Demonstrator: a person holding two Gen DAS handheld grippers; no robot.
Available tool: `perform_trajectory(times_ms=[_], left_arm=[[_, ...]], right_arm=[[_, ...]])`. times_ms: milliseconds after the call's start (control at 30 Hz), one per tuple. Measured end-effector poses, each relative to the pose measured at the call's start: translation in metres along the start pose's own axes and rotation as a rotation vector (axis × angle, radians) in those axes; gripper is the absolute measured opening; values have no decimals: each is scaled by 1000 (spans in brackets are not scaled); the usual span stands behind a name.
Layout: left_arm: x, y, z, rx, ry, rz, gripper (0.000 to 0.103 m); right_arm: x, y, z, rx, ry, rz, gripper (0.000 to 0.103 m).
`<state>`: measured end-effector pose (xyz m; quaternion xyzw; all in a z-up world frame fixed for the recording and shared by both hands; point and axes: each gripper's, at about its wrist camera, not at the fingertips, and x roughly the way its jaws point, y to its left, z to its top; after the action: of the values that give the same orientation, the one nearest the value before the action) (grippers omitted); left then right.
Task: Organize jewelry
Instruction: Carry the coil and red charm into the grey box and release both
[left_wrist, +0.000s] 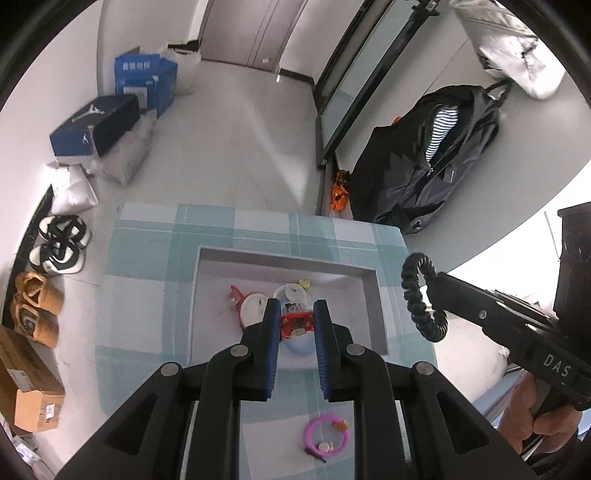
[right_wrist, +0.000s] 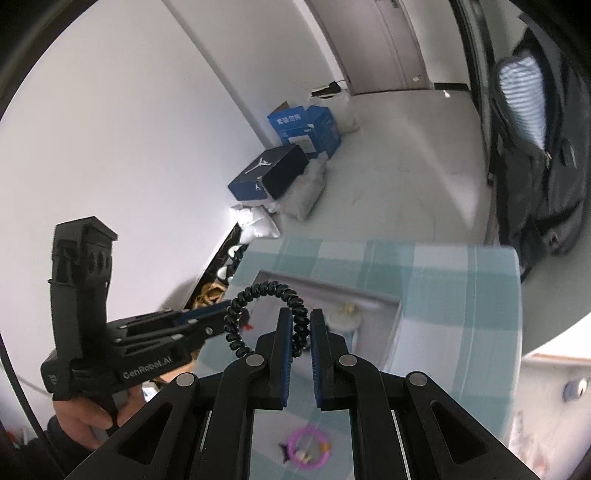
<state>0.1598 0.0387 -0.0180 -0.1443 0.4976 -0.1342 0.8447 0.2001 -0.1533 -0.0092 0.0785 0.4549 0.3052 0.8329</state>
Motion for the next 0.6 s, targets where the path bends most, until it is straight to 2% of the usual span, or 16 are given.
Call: perform_trajectory(times_ms=[200,333,433,600], left_arm=[[20,9,14,-23,52,-56,13],[27,16,22,-71,77,-89,13],[28,17,26,-69,71,-90,13],[38,17,26,-83,103,-97,13]], right_arm=[[25,-13,11,-4,29,3,9],[42,-26,10,26,67,9,9],[53,-35,8,49,104,14,9],[64,-37,6,45,134,11,9]])
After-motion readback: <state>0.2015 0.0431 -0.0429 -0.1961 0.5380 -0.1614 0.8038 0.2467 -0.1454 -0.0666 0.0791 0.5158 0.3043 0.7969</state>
